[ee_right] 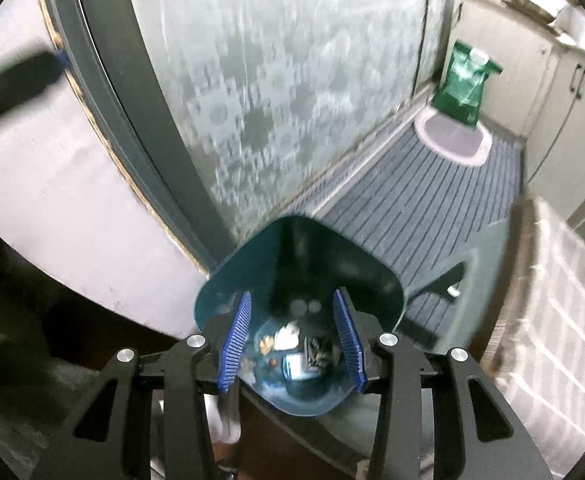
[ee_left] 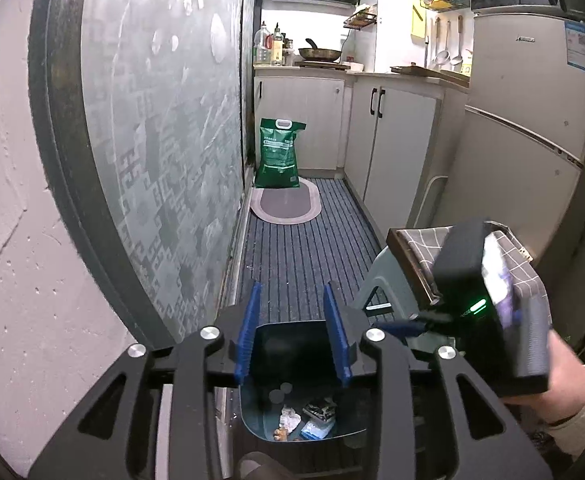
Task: Collect trash
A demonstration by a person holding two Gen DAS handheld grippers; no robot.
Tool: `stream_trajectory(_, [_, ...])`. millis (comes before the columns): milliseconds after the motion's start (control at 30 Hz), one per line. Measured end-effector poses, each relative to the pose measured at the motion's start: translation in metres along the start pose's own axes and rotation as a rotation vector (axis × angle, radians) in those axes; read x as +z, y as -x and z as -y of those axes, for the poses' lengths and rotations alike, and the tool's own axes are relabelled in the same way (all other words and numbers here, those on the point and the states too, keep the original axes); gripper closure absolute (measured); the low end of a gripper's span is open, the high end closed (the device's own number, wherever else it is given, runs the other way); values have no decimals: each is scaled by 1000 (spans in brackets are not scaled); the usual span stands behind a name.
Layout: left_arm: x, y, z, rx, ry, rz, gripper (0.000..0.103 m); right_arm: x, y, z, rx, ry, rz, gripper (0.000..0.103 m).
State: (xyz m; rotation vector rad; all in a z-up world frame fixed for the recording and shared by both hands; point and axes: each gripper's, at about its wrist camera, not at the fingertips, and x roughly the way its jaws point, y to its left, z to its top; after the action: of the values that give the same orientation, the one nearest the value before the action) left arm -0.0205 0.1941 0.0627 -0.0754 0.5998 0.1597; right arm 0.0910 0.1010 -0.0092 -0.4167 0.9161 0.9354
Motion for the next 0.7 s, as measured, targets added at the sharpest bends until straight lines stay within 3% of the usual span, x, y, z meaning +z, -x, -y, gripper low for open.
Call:
stream_trajectory(133, [-4, 6, 6, -1, 5, 14, 63, 0, 34, 6, -37, 5, 80, 60])
stream_trajectory(333, [-11, 16, 14, 6, 29, 53, 47, -6, 86, 24, -88, -16, 186, 59])
stream_trajectory(533, [-19, 18, 23, 20, 36, 76, 38, -25, 131, 45, -142, -53, 278, 48])
stream_trajectory(633, [-23, 18, 27, 26, 44, 91, 28, -40, 149, 55, -155, -80, 322, 38])
stream_trajectory(700, [-23, 17, 33, 34, 37, 97, 15, -49, 158, 61, -168, -96, 334, 31])
